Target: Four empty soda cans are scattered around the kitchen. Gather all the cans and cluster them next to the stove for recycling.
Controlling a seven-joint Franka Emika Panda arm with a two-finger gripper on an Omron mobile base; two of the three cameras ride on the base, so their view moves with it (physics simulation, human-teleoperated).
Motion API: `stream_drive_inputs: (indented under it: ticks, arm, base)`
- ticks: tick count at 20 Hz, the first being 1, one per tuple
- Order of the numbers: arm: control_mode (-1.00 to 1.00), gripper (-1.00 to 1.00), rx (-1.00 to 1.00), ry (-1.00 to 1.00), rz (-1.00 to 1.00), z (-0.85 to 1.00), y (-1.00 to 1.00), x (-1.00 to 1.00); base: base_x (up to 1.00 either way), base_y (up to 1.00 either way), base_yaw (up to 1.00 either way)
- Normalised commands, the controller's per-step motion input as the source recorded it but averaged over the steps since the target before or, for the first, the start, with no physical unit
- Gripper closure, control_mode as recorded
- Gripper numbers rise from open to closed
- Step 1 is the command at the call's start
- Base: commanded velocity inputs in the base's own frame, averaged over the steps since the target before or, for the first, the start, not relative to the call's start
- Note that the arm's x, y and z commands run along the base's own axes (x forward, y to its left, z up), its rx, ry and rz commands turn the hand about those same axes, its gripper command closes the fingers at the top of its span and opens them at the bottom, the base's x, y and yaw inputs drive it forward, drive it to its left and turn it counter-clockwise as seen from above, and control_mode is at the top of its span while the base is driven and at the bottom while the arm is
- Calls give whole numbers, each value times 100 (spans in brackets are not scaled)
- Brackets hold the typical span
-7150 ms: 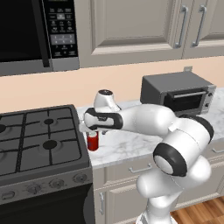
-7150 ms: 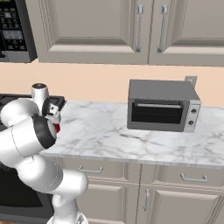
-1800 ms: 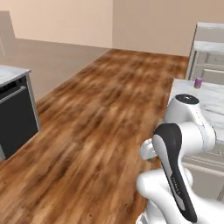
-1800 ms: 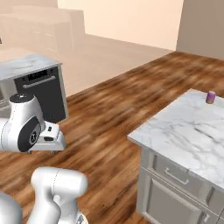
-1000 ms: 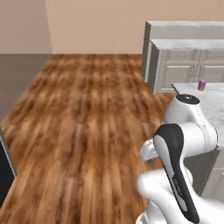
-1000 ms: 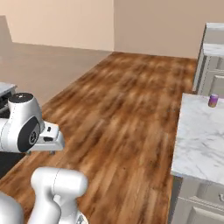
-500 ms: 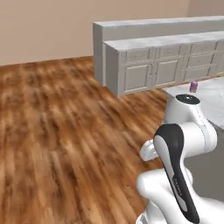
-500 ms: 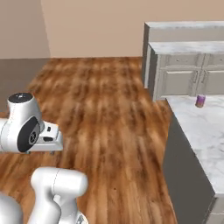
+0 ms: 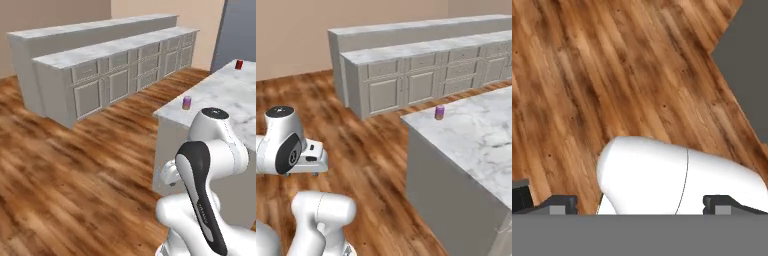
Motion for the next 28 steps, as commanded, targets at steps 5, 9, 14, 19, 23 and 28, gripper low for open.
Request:
stream_drive_inputs:
  ticks: [5,9,14,19,23,28]
  arm:
    - [100,-100,0,0,0,0,0,0]
    - [100,-100,0,0,0,0,0,0]
    - [100,-100,0,0,0,0,0,0]
    - [100,-100,0,0,0,0,0,0]
    - [100,-100,0,0,0,0,0,0]
    - [100,-100,0,0,0,0,0,0]
  base:
    - [83,75,-76]
    - [89,81,-73]
    - [95,86,-70]
    - [91,75,-72]
    - [83,46,-73]
    - [68,9,-36]
